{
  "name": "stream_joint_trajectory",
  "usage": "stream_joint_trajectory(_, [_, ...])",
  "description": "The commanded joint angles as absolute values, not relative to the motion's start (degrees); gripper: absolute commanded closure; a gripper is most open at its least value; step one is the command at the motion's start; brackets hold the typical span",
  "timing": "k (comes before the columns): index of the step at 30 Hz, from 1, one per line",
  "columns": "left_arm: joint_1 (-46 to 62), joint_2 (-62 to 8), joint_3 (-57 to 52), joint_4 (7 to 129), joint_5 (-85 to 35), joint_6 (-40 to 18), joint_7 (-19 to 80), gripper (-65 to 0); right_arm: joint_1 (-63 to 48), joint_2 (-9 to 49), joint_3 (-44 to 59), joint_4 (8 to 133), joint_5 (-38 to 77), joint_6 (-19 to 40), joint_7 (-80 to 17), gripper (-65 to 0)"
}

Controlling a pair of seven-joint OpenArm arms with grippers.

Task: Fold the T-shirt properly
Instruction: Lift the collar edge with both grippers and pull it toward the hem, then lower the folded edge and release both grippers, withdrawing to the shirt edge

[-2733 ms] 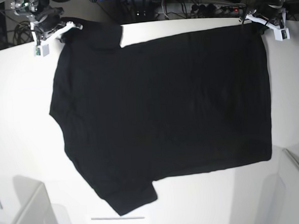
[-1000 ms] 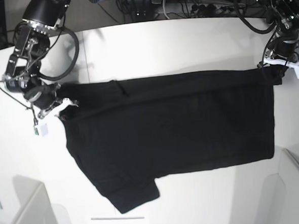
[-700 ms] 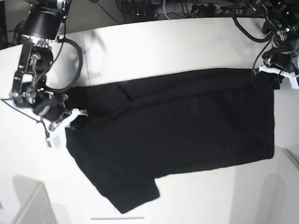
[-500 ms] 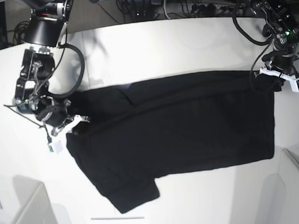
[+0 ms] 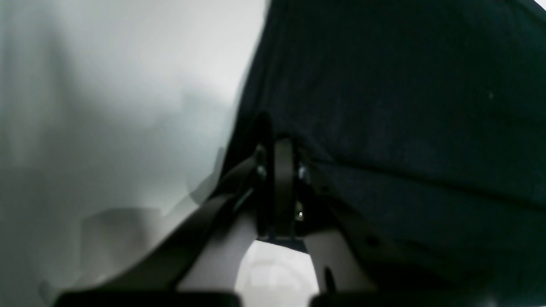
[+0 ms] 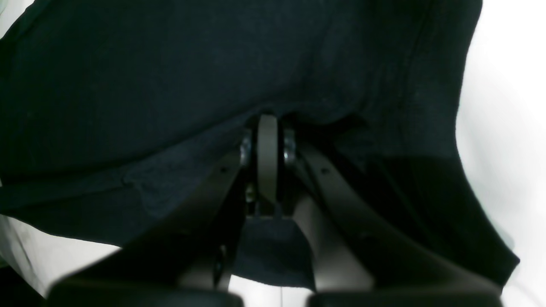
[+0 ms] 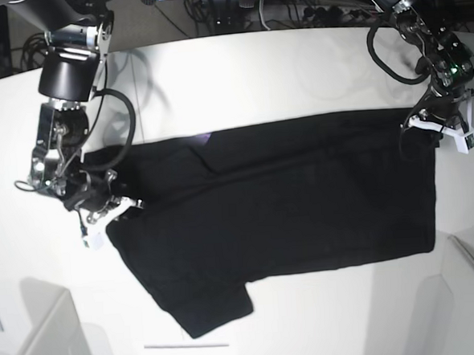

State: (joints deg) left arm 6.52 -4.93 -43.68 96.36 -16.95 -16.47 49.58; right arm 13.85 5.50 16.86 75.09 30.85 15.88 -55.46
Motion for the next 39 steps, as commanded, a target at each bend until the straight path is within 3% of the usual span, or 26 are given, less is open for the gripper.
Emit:
stream_joint_trajectory(1, [5.8, -5.8, -43.9, 97.3, -17.3, -16.4, 48.4, 0.0, 15.7, 6.0, 17.0, 75.6, 31.7, 16.0, -54.5, 0.0])
stream_joint_trajectory(5, [5.5, -5.8, -44.2, 97.5, -17.3, -16.4, 48.3, 0.0, 15.8, 6.0, 17.1, 76.1, 31.7, 16.0, -54.6, 0.0])
stream_joint_trajectory(6, [5.0, -5.8, -44.3, 97.5, -17.3, -16.4, 48.3, -2.8, 15.8, 6.0, 17.2, 76.1, 31.7, 16.0, -54.7, -5.3])
stream_joint_trajectory(9, [4.1, -5.9, -44.4, 97.4, -17.4, -16.4, 48.3, -22.1, 15.8, 6.3, 17.5, 76.2, 31.7, 16.0, -54.4, -29.1])
stream_joint_trajectory(10, [4.1, -5.9, -44.4, 97.6, -17.4, -16.4, 48.3, -28.3, 15.5, 7.0, 17.6, 76.4, 31.8, 16.0, -53.8, -32.6])
stream_joint_trajectory(13, [3.7, -5.9, -44.4, 98.0, -17.9, -16.4, 48.1, -43.1, 13.1, 7.8, 18.4, 80.0, 31.8, 15.2, -50.4, -29.1])
stream_joint_trajectory(15, [3.6, -5.8, -45.1, 99.6, -17.9, -16.6, 48.1, -48.1, 10.1, 7.5, 20.8, 85.2, 31.8, 9.5, -48.5, -27.6])
stream_joint_trajectory(18, [6.3, -4.8, -49.4, 103.5, -21.0, -16.7, 48.2, -48.7, 3.5, 6.0, 23.2, 94.7, 32.2, -2.9, -44.9, -29.4])
stream_joint_trajectory(20, [9.2, -3.6, -52.0, 104.2, -25.3, -16.7, 48.2, -48.7, -1.5, 4.3, 24.3, 100.5, 32.2, -7.1, -41.9, -31.5])
stream_joint_trajectory(24, [13.5, -3.4, -55.7, 102.7, -32.6, -16.7, 48.2, -48.7, -8.8, 1.4, 24.9, 108.3, 32.3, -7.3, -40.0, -32.9])
stream_joint_trajectory(29, [14.8, -3.6, -55.7, 96.7, -34.0, -16.7, 48.0, -48.7, -14.2, -3.6, 24.9, 108.8, 32.4, -7.3, -39.7, -36.0])
stream_joint_trajectory(39, [10.9, -3.8, -55.6, 90.2, -33.7, -16.8, 48.0, -48.7, -12.1, -5.5, 24.9, 96.8, 32.4, -7.3, -38.4, -36.0])
